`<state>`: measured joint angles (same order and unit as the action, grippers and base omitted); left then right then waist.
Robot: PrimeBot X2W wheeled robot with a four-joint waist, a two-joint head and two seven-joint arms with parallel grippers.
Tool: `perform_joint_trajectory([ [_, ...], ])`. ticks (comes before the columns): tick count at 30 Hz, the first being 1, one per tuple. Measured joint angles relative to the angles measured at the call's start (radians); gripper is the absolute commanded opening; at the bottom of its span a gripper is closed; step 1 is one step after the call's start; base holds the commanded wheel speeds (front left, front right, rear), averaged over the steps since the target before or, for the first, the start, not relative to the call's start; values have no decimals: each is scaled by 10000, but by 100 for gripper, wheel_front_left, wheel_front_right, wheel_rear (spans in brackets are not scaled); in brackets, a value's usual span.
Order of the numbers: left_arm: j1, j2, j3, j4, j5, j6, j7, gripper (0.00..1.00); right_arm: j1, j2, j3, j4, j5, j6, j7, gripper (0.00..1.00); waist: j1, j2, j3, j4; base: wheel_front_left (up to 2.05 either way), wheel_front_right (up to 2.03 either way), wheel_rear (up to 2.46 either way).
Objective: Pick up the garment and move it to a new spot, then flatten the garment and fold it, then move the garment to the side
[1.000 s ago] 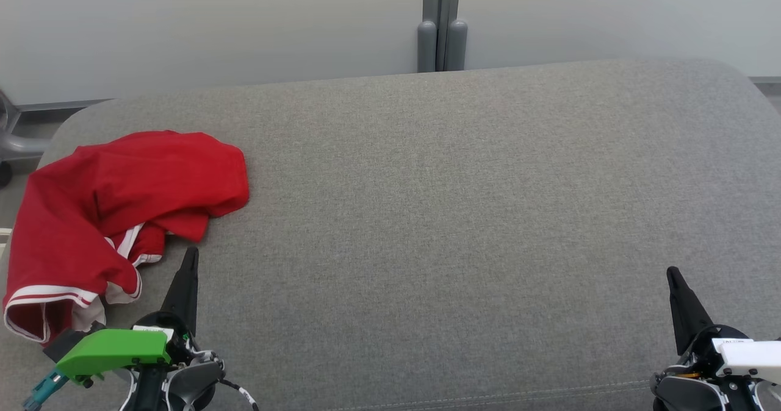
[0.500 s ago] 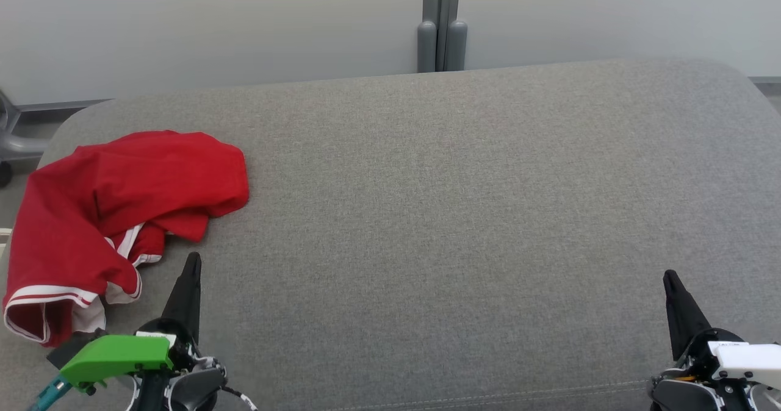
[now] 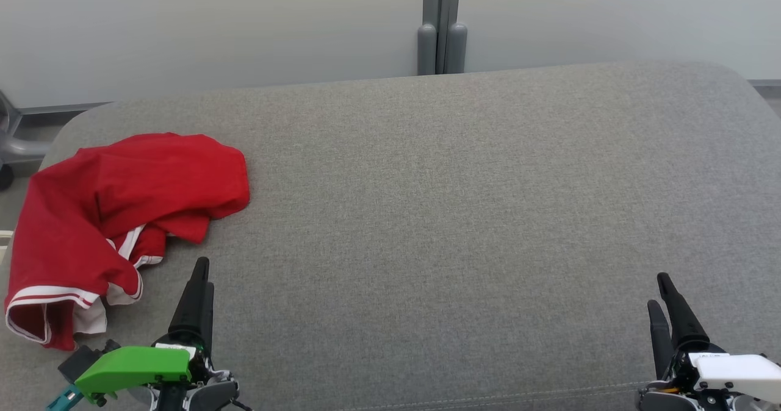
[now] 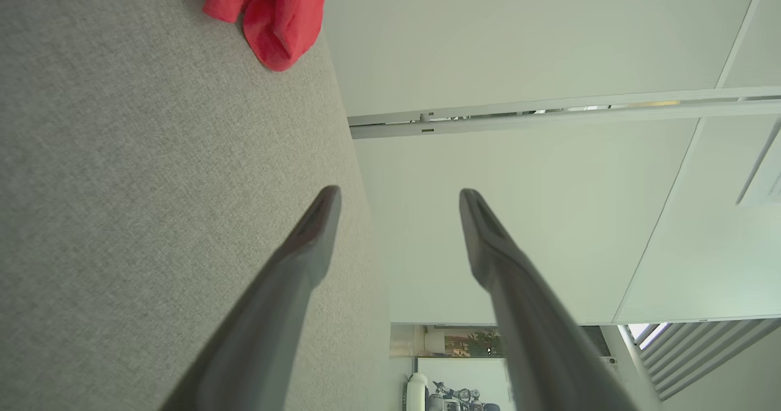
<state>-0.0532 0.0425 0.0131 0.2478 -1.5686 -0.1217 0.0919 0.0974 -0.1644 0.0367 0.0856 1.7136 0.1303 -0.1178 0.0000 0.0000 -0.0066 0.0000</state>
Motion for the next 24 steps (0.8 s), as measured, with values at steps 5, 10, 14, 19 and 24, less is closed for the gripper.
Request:
perform_joint_trajectory([
  [5,7,0,-163,-222,683,90,-245,100,-12,98,-48,-17,-698,-2,-88,100,0,0,-26,1,0,0,0],
  [10,9,2,-339,-420,1546,267,-493,100,-34,186,-123,-117,-1607,0,-196,100,0,0,-58,1,0,0,0],
  [14,9,2,-508,-514,2533,395,-658,100,-59,242,-136,-238,-2443,-2,-257,100,0,0,-86,3,0,0,0],
  [19,9,19,-669,-594,3743,516,-871,100,-85,284,-115,-376,-3545,0,-339,100,0,0,-115,12,0,0,0],
  [24,17,71,-798,-708,4826,562,-1064,100,-114,351,-35,-516,-4617,0,-426,100,0,0,-151,22,0,0,0],
])
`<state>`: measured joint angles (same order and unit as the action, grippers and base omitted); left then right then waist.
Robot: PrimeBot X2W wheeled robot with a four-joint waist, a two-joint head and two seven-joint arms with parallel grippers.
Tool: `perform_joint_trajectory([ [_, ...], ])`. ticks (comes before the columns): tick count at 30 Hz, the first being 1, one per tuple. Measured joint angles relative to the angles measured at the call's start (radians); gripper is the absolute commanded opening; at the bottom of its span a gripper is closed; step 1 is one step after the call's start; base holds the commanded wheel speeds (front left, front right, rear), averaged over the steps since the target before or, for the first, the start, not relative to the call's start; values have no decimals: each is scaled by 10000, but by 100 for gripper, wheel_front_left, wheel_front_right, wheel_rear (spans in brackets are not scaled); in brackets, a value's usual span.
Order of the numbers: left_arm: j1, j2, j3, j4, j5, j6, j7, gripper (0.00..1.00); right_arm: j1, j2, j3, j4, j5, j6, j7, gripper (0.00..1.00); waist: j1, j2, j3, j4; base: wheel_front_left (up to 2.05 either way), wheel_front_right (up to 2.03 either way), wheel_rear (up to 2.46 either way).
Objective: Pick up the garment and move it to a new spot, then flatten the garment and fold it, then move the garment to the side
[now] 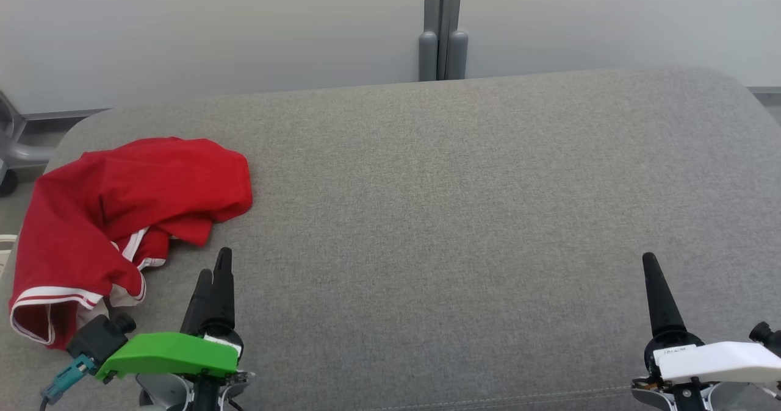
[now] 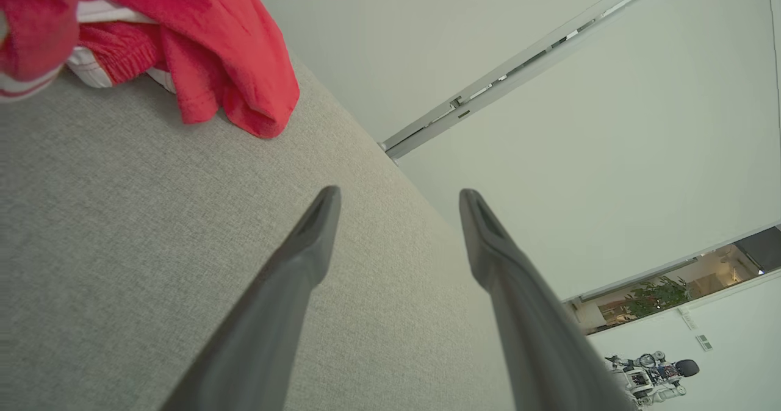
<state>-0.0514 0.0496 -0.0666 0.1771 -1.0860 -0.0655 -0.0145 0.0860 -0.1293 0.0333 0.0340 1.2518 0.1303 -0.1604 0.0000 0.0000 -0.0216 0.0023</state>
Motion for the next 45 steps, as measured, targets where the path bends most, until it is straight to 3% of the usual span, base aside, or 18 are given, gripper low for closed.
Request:
perform_joint_trajectory([
  [15,517,134,-35,-370,2790,232,-587,100,-72,207,232,-82,-3461,0,-244,100,0,0,-77,16,0,0,0],
  [45,951,247,-326,-58,6071,514,-1480,100,-245,487,364,746,-7258,0,-612,100,0,0,-350,11,0,0,0],
])
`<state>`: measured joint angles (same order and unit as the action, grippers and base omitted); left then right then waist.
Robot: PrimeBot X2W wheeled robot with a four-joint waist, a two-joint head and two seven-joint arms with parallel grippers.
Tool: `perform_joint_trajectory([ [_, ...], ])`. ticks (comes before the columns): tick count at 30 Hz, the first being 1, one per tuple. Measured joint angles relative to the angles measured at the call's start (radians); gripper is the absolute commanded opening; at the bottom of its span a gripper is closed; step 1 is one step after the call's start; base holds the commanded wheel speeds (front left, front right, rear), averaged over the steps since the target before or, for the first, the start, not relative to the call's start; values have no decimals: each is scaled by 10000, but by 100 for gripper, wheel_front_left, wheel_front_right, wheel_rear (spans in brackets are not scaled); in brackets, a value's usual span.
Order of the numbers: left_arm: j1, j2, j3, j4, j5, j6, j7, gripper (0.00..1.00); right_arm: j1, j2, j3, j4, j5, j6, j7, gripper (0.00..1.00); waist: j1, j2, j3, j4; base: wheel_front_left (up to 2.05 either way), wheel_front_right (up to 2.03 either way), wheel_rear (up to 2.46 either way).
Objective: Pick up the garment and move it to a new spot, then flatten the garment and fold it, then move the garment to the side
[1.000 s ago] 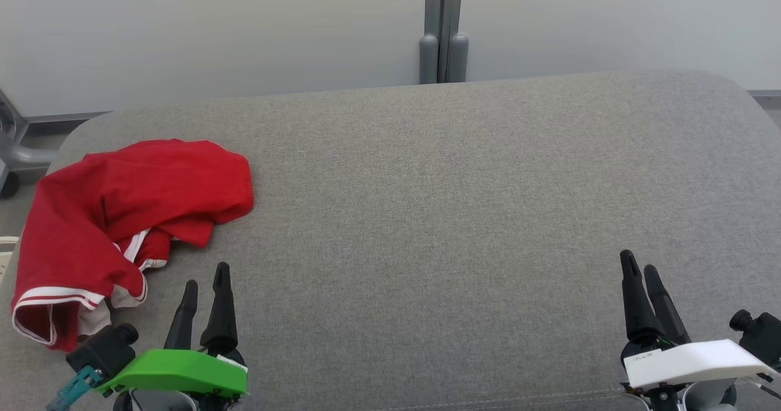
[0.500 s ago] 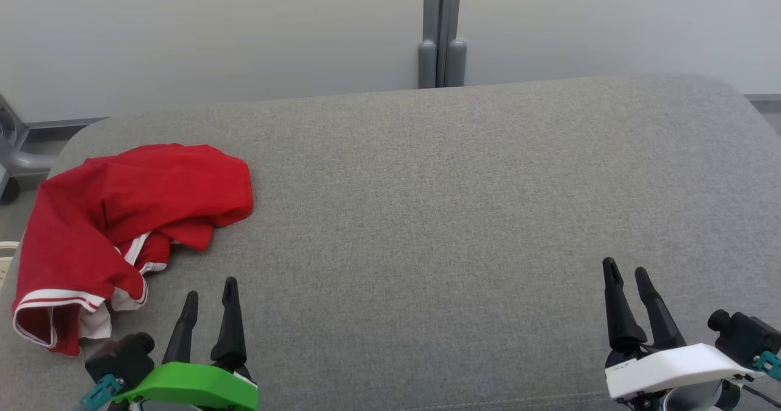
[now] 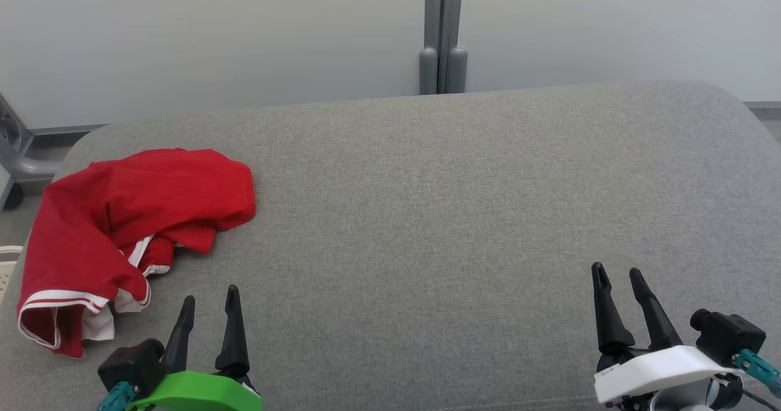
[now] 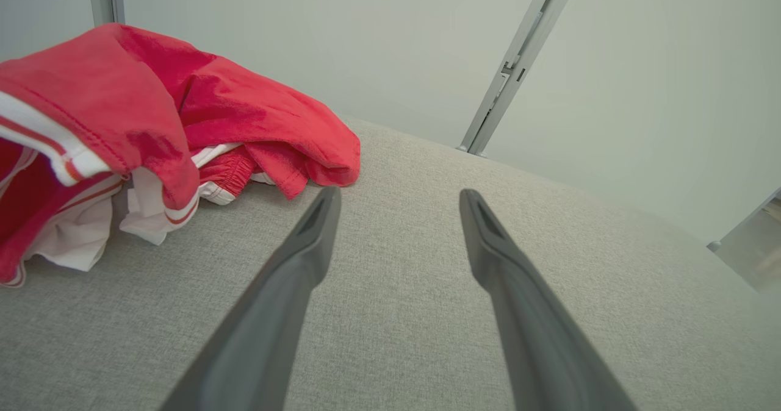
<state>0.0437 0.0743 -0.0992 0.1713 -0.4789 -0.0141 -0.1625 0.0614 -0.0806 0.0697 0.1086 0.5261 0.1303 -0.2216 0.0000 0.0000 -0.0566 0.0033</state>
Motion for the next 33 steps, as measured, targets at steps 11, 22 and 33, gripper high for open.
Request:
perform_joint_trajectory([
  [11,74,10,-48,144,711,157,-163,100,-179,67,-29,485,-1032,0,-94,100,0,0,-71,4,0,0,0],
  [22,74,38,-184,207,1482,364,-203,100,-341,146,15,830,-1979,2,-182,100,0,0,-131,-23,0,0,0],
  [33,165,46,-284,105,2006,541,-136,100,-464,236,25,1001,-2842,2,-268,100,0,0,-197,-48,0,0,0],
])
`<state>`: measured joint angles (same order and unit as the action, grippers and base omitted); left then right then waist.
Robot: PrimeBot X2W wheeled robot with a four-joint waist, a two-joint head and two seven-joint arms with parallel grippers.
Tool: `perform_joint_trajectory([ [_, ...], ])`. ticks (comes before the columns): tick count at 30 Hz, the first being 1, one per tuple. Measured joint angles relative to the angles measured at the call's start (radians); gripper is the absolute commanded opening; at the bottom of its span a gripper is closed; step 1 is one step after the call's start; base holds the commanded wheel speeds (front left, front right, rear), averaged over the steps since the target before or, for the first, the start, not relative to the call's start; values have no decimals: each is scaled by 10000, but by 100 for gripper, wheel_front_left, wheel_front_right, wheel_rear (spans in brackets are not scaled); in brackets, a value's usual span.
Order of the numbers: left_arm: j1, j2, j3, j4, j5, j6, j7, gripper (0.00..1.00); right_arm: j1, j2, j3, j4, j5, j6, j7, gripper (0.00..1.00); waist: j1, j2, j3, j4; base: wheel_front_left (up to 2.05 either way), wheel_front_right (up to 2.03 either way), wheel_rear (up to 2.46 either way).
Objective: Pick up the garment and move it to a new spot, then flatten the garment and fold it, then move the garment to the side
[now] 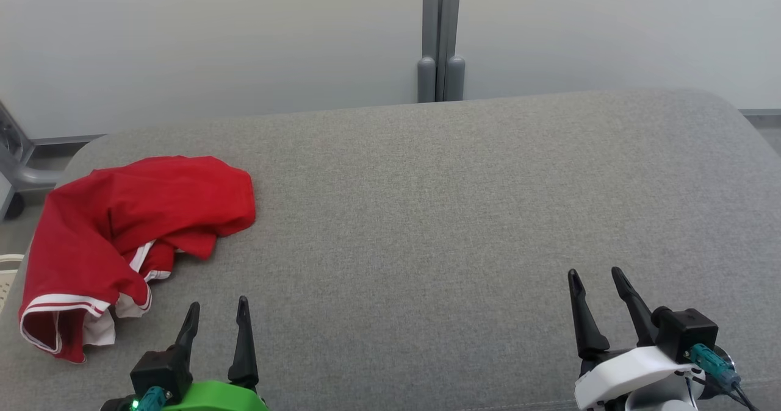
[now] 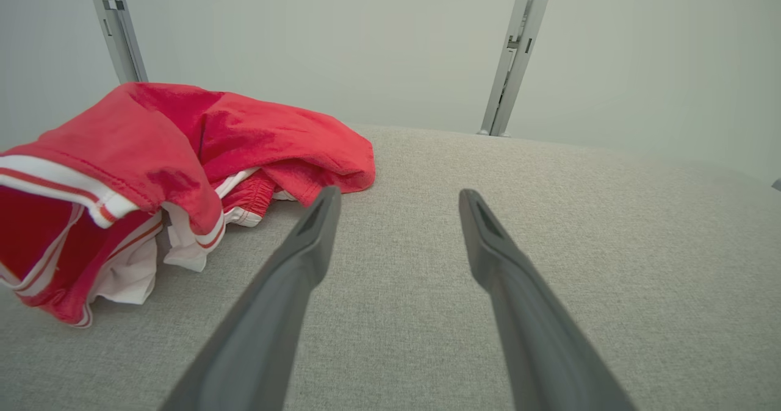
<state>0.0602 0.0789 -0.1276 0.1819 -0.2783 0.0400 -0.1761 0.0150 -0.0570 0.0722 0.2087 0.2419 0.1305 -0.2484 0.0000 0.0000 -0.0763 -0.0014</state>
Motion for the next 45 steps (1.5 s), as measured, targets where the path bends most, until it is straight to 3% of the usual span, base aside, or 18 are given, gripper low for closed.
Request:
perform_joint_trajectory([
  [14,140,113,-67,-63,686,186,-100,100,-79,82,-36,190,-991,0,-104,100,0,0,-135,-5,0,0,0],
  [35,143,219,-173,38,516,305,-4,100,-121,86,-98,224,-1022,2,-128,100,0,0,-77,44,0,0,0],
  [45,107,366,-173,-29,474,391,96,100,52,88,46,211,-823,2,-130,100,0,0,-74,678,0,0,0],
])
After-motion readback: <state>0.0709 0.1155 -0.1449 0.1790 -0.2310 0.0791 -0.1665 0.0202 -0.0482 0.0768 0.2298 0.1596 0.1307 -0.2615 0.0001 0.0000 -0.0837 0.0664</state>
